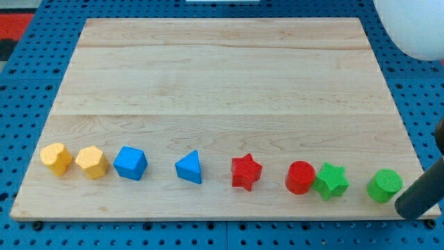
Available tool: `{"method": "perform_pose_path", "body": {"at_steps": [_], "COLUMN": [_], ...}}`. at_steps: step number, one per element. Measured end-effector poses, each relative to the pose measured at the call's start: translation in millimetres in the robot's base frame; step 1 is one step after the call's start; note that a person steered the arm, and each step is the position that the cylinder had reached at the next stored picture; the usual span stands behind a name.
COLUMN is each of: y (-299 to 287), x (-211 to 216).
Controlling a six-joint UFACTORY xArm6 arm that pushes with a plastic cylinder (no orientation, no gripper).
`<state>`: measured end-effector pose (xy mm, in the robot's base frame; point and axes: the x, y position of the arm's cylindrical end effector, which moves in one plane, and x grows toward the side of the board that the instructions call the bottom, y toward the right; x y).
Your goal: Push the green circle into the green star
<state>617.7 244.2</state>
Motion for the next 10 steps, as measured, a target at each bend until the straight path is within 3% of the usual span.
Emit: {"method": "perform_pose_path", "body": {"at_steps": [4,6,7,8,9,10], "y": [34,-21,14,70,79,30], "x": [-11,-77,-83,-71,-36,-34]}}
